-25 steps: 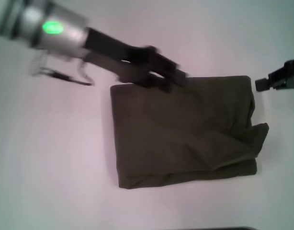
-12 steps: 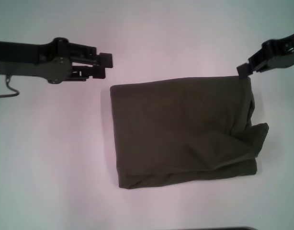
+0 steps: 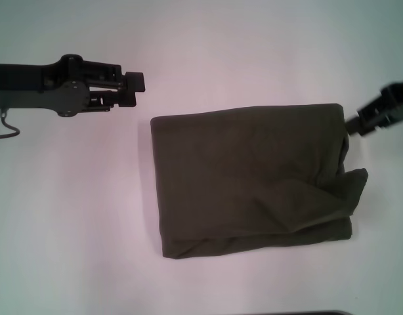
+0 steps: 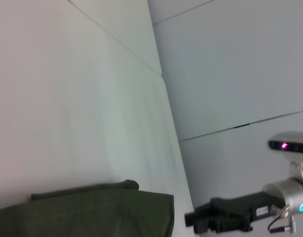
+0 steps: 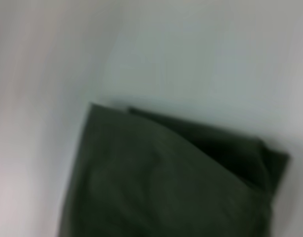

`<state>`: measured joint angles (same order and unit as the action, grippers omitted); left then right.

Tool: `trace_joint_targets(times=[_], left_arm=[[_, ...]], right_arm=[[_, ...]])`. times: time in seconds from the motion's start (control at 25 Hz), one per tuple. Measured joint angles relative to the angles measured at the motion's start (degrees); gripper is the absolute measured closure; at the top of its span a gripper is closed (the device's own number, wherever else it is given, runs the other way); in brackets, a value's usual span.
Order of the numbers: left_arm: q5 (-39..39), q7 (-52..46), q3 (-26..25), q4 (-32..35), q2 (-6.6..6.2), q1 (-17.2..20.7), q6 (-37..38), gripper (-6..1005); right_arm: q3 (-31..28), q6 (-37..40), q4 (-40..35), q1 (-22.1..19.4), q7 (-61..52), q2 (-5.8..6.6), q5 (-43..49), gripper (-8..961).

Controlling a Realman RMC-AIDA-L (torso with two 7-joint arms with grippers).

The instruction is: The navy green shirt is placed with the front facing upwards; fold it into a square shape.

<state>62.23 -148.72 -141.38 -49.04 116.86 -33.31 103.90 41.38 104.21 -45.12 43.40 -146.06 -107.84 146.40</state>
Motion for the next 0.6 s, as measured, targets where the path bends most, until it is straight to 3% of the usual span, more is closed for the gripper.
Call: trace_joint_targets(times=[0.28,0.6], left_arm=[[0.0,0.4,-0.6,0.3,0.21,-0.3,-0.8,555],[0.4,0.4,-0.6,0.4,0.20,-0.4,-1.2,555]], right_arm=[[-0.6,-2.3,0.3,-2.1,0.8,0.02,2.4,579],[0.2,-7.6,1.6,-0.7,1.0,-2.26,2.3,489]])
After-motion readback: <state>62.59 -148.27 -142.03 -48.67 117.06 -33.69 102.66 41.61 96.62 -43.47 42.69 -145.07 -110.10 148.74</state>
